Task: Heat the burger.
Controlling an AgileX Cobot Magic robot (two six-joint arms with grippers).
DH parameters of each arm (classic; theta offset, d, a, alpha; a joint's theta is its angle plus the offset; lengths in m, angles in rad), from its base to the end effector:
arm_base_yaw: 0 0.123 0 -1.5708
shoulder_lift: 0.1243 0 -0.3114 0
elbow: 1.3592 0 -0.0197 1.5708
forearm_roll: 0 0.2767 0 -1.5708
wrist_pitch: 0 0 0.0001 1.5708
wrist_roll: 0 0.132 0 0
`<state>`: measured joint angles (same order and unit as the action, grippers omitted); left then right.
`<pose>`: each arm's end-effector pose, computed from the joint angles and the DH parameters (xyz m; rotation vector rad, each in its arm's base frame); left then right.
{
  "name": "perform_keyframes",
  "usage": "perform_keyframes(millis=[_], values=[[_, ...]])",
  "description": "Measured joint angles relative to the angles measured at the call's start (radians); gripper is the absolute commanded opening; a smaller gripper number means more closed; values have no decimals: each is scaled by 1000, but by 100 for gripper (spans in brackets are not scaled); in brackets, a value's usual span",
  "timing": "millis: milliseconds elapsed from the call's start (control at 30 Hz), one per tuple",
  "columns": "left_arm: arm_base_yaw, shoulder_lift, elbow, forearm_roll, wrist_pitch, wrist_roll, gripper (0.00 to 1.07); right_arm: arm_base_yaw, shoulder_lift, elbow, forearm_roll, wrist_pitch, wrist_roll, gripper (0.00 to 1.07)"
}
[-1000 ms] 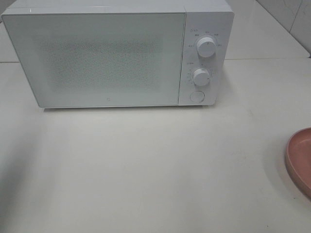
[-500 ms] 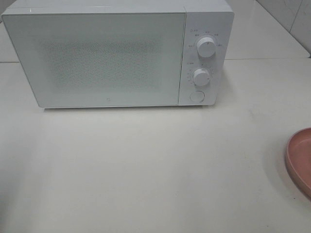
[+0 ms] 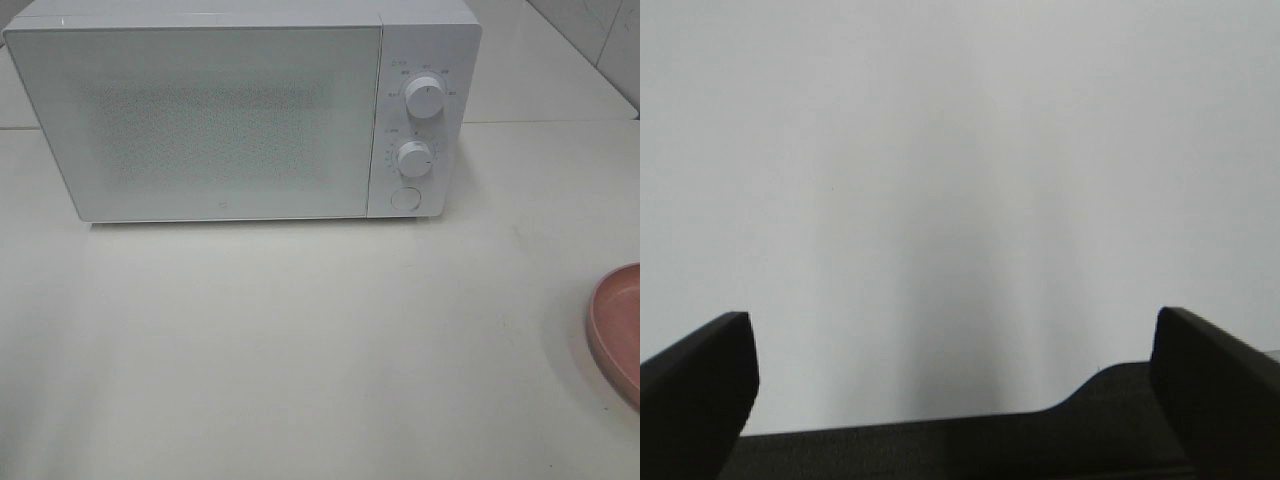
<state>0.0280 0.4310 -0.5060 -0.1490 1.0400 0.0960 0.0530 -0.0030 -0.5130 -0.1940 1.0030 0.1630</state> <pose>0.0898 -0.0144 0.2510 0.0475 2.4380 -0.1353 0.0290 -0.0200 0.2842 0.1117 1.9542 -0.0873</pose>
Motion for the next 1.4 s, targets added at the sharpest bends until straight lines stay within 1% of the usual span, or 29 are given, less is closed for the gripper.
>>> perform_keyframes(millis=[33,100,167,200,267,300,333,367,433,467,500,567,1400], values=[[0,0,0,0,0,0,100,0,0,0,0,0,0,76],[0,-75,0,-1,0,0,100,0,0,0,0,0,0,76],[0,-98,1,-1,0,0,100,0,0,0,0,0,0,76],[0,-157,1,-1,-1,0,100,0,0,0,0,0,0,76],[0,-186,1,-1,-1,0,100,0,0,0,0,0,0,76],[0,-244,1,-1,-1,0,100,0,0,0,0,0,0,76],[0,-244,1,-1,-1,0,100,0,0,0,0,0,0,76],[0,-293,1,-1,-1,0,100,0,0,0,0,0,0,76],[0,-314,1,-1,-1,0,100,0,0,0,0,0,0,76],[0,-363,1,-1,-1,0,100,0,0,0,0,0,0,76],[0,-363,1,-1,-1,0,100,0,0,0,0,0,0,76],[0,-419,1,-1,0,0,100,0,0,0,0,0,0,76],[0,-436,1,-8,0,0,100,0,0,0,0,0,0,76]])
